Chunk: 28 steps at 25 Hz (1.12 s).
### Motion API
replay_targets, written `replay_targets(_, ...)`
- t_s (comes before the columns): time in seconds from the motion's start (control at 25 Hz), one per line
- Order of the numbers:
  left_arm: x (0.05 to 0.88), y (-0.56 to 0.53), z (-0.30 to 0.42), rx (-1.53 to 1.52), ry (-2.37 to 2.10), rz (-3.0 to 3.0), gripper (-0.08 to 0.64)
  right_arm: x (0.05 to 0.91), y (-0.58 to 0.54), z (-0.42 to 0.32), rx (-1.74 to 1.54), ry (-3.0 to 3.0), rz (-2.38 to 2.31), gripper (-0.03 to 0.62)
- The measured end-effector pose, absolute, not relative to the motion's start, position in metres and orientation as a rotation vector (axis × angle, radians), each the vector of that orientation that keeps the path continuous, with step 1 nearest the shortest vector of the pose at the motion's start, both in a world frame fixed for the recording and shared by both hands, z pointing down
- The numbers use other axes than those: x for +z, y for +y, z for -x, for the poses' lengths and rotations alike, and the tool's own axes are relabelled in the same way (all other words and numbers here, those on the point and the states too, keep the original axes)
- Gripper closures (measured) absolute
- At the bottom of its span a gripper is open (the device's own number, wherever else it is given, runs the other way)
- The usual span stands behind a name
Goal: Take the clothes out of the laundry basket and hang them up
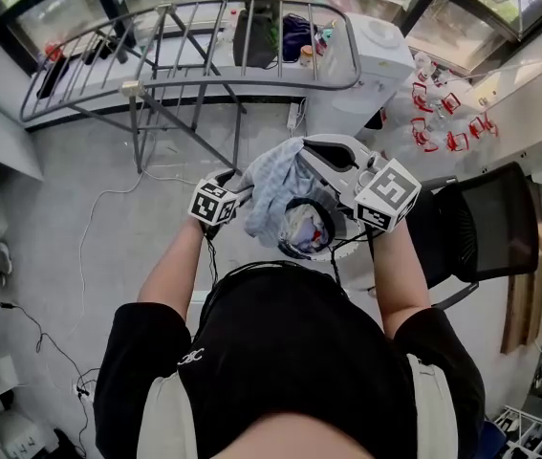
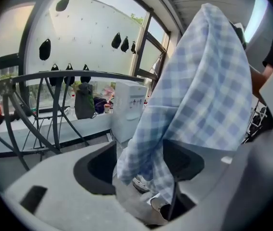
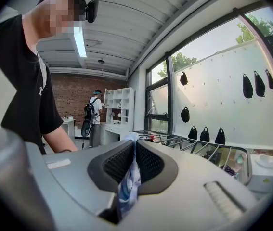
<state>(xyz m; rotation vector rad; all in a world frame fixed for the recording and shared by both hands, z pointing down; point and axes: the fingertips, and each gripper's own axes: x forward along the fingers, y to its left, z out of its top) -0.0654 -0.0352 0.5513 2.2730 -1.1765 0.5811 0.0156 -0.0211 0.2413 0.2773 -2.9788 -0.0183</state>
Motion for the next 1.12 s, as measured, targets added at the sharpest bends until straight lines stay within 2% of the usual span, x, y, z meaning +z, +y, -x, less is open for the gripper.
replay_targets(0.08,0.558,-0.039,0.064,0.571,-1.161,-2.248,0.257,0.242,-0.020,-0.014,-0.020,-2.973,-0.261,0.561)
replay_targets(0.12,0.559,-0.041,0.064,0.561,-1.163,-2.238,0.285,0.242,-0.020,-0.014,-0.020,-2.970,-0.256,0.561)
replay_targets(0.24,0.556,-0.046,0.070,0.549,-1.207,-2.225,0.531,0.242,-0.022,-0.016,-0.011,-2.973,-0.261,0.561)
replay_targets(0.28,0.555,-0.047,0.074,0.541,-1.222,-2.221,0.555,0.242,-0.024,-0.017,-0.006,-2.975,-0.268,0.561)
replay_targets(0.68,0.522,-0.040,0.140,0.391,-1.363,-2.156,0.555,0.243,-0.039,-0.032,0.022,-2.997,-0.323,0.561)
replay_targets(1.12,0.447,-0.008,0.210,0.455,-1.684,-2.181,0.555,0.248,-0.056,-0.023,0.061,-3.023,-0.358,0.561)
